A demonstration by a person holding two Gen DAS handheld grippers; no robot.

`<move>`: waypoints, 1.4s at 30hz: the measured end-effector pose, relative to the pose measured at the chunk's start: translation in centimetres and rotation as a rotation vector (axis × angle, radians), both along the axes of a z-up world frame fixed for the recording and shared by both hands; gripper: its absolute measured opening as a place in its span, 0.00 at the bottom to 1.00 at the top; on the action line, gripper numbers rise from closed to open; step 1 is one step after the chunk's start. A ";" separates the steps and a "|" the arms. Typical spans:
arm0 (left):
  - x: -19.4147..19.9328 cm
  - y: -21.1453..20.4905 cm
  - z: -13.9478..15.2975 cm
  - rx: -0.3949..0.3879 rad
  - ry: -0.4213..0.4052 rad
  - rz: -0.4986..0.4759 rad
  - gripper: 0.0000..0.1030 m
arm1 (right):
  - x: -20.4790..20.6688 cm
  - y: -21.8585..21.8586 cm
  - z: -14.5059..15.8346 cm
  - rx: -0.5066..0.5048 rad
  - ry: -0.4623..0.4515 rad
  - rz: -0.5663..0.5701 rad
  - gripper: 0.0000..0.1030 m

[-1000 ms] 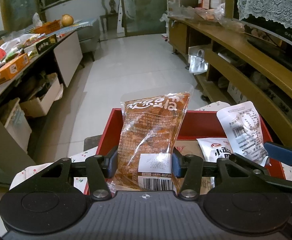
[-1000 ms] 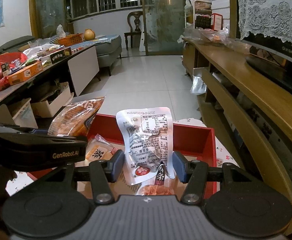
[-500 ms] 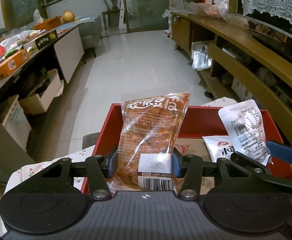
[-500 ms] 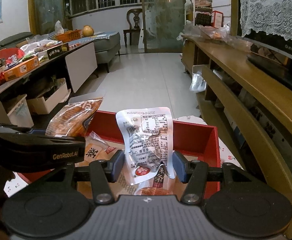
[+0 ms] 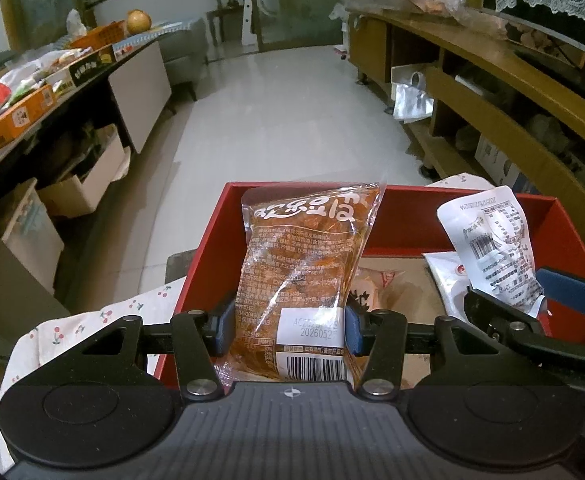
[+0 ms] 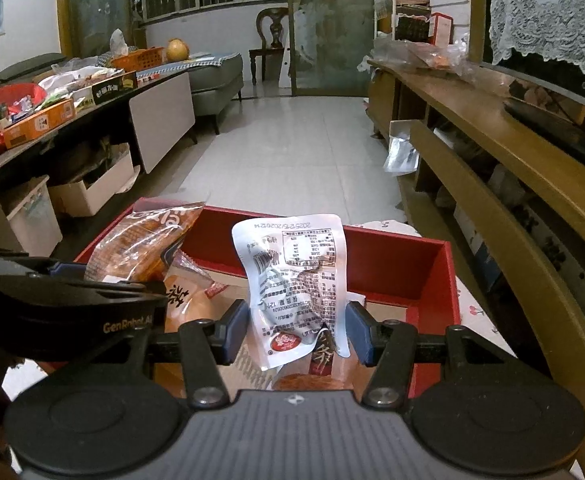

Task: Organize snacks
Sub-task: 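Lower both snacks into the red box and open both grippers, then withdraw both tools from the red box toward the remaining snacks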

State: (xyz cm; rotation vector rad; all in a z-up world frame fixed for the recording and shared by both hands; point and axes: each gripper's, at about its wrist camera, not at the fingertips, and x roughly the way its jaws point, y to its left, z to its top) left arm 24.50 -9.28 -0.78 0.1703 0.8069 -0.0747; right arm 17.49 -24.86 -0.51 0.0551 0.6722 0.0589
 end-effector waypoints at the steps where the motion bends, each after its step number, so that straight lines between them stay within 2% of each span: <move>1: 0.0 0.1 -0.1 0.002 0.001 0.003 0.57 | 0.1 0.1 -0.1 0.000 0.001 0.002 0.54; 10: -0.1 -0.1 -0.5 0.018 0.004 -0.005 0.59 | 0.8 -0.2 -0.9 -0.001 0.026 0.006 0.55; 19: -0.2 0.1 -0.1 0.007 0.008 -0.008 0.66 | 0.7 -0.4 -0.9 -0.001 0.036 -0.003 0.56; 29: -0.8 0.5 1.4 -0.053 0.007 -0.026 0.70 | 0.2 -1.2 0.2 0.019 0.014 -0.020 0.56; 42: -2.0 1.2 3.0 -0.094 0.000 -0.033 0.75 | -0.9 -2.3 2.2 0.098 -0.002 -0.036 0.56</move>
